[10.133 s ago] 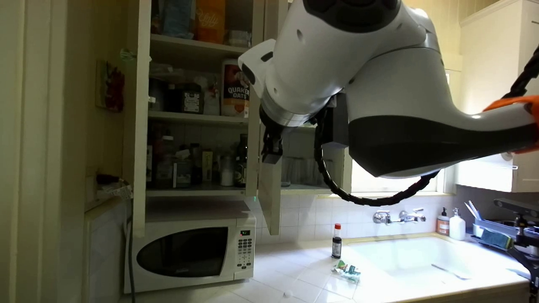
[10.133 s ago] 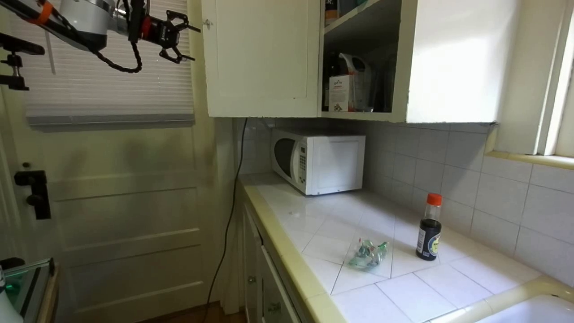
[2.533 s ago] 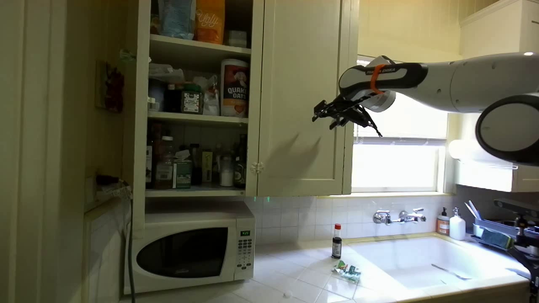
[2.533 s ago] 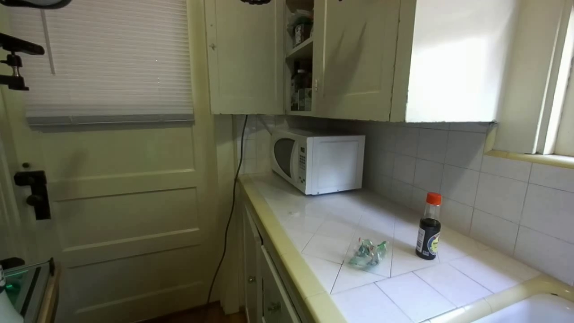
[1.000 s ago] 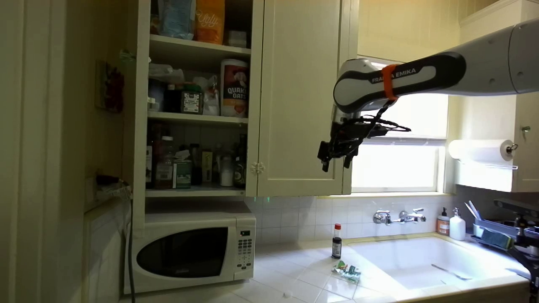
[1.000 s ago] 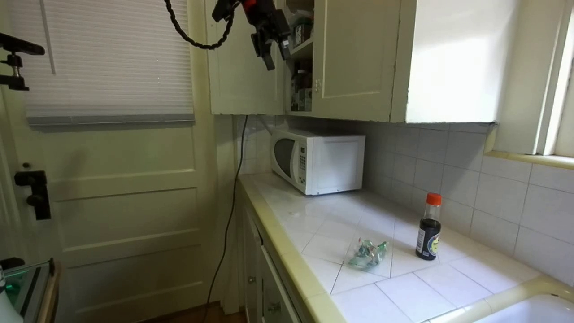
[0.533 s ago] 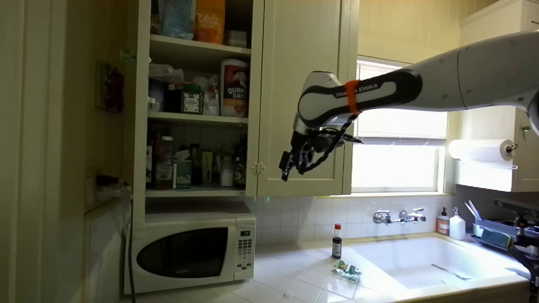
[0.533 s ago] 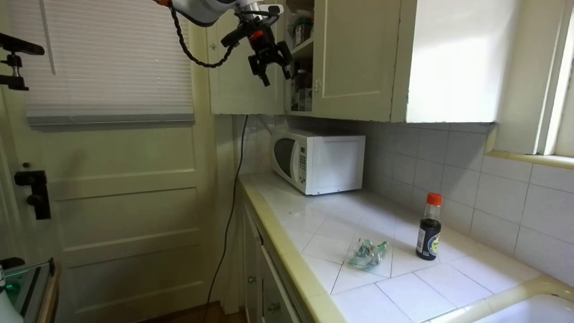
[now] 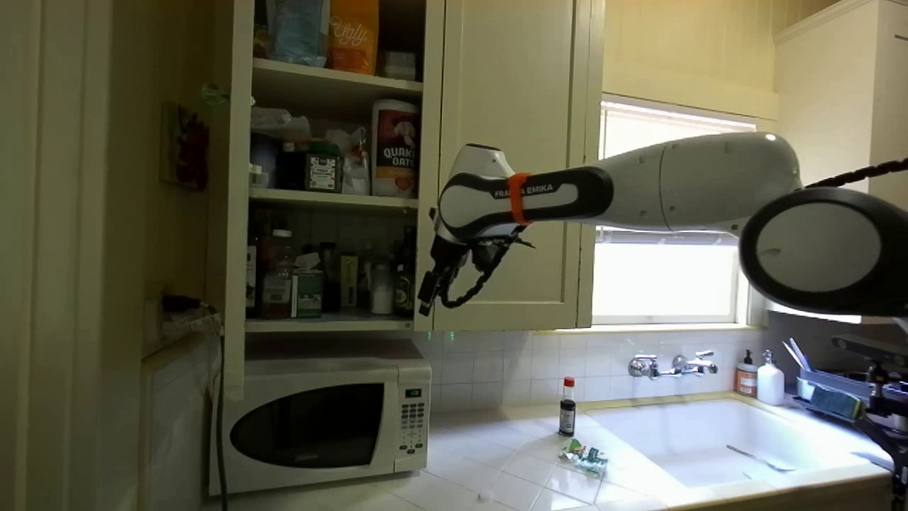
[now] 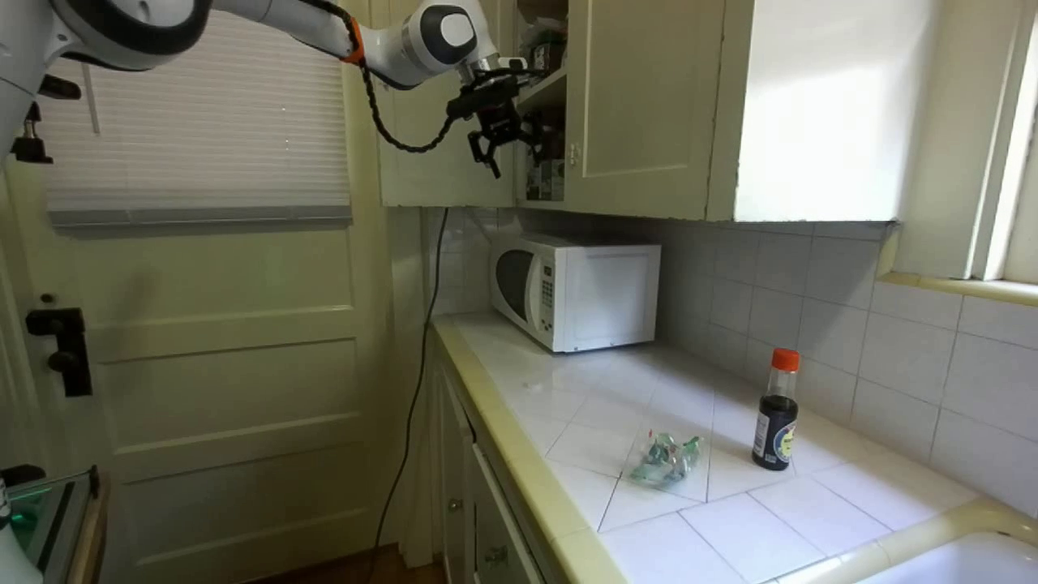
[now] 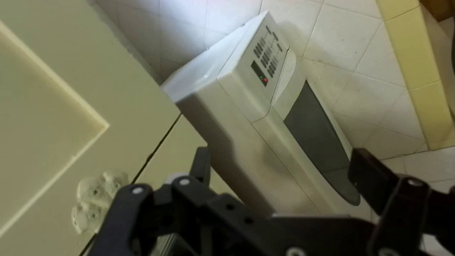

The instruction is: Close the top right cabinet door

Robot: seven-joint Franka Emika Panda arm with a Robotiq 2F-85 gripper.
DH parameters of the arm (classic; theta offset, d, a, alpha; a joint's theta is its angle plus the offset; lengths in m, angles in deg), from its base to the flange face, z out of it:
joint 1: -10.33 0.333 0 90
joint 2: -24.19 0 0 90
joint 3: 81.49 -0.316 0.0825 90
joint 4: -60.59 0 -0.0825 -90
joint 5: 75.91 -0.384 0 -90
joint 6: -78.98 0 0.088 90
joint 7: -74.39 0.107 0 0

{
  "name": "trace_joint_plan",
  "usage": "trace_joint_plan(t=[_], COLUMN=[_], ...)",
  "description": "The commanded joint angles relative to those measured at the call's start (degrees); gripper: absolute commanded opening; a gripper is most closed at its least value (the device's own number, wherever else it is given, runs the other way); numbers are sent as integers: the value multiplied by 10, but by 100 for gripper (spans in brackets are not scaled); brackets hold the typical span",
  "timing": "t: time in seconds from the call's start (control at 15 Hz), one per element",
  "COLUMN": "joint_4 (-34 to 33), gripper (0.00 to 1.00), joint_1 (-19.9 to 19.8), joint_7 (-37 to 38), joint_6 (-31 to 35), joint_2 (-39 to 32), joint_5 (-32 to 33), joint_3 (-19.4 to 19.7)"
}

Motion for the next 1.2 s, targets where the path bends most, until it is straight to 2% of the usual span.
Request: trace_joint_plan(t=[0.0, 0.4, 0.6, 0.73, 0.87, 1.13], joint_4=[-28, -43, -77, -99, -126, -197], gripper=[100, 100, 100, 100, 100, 100], joint_1=[1, 2, -4, -19, -28, -32], joint_7=[-19, -23, -24, -51, -83, -142], joint_6=[0, 0, 55, 101, 118, 100], joint_2=[-20, -30, -58, -78, -101, -160], joint_5=[0, 0, -5, -36, -70, -140], joint_3=[-1, -1, 0, -14, -34, -83])
